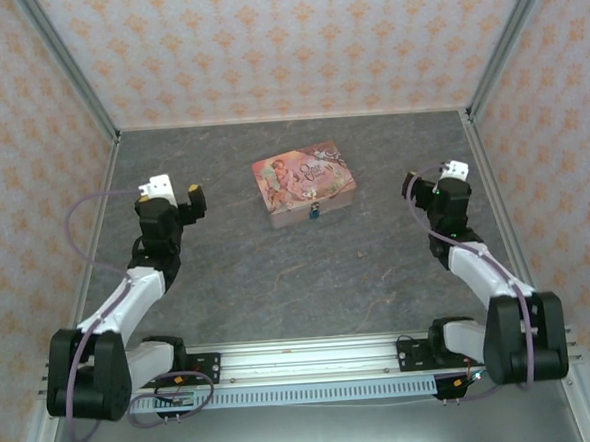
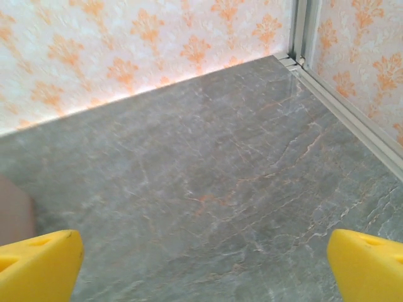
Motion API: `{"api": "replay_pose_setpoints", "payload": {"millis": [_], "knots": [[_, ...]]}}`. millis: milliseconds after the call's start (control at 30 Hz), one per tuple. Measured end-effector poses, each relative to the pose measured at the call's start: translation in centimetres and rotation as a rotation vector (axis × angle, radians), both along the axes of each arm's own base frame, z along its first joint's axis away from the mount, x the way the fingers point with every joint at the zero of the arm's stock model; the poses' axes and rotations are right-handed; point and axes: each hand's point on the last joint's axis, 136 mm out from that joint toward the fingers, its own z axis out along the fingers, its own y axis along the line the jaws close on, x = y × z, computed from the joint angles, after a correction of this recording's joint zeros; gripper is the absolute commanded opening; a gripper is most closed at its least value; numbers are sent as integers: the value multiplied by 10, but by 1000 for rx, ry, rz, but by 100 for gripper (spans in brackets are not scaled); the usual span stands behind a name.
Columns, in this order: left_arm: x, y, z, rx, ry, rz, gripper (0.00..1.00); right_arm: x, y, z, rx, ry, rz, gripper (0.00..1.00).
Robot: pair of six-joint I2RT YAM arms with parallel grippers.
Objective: Unlock a padlock with a key
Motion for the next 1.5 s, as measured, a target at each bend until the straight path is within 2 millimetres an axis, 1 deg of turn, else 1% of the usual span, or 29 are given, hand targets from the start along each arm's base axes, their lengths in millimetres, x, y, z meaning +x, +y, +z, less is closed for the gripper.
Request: {"api": "replay_pose_setpoints", "payload": {"millis": [67,167,267,400,500,633,733,867,967,1067,1233,1300,1400,1500], "knots": [[-5,-11,15,-73,-18,-26,99,-8,5,18,58,-11,9,99],[-16,-34,21,-183,-6,-87,100,-22,18,32,154,-3,49,99],[-29,-59,13,-314,43,-139,100,-40,38,33,253,57,117,97],[-44,-95,-2,-478,111,-207,100,-60,67,28,359,164,205,93],[-57,-127,-14,-561,172,-268,100,-76,94,16,423,262,276,92],[-71,-169,-22,-623,240,-357,100,-96,123,-6,489,384,339,88],[-78,-195,-33,-634,299,-400,100,-110,139,-30,525,472,359,85],[-80,-221,-41,-638,337,-433,100,-139,161,-69,534,627,391,80],[-78,-229,-41,-655,325,-432,100,-159,172,-89,521,716,410,77],[-74,-232,-39,-673,302,-416,100,-169,173,-98,512,752,398,73],[-70,-235,-42,-685,296,-399,100,-167,168,-103,509,752,355,66],[-70,-238,-43,-684,299,-401,100,-163,168,-106,505,750,346,63],[-70,-242,-43,-682,304,-407,100,-156,169,-115,487,765,326,55],[-70,-244,-44,-679,305,-409,100,-148,170,-125,471,781,308,50]]}}
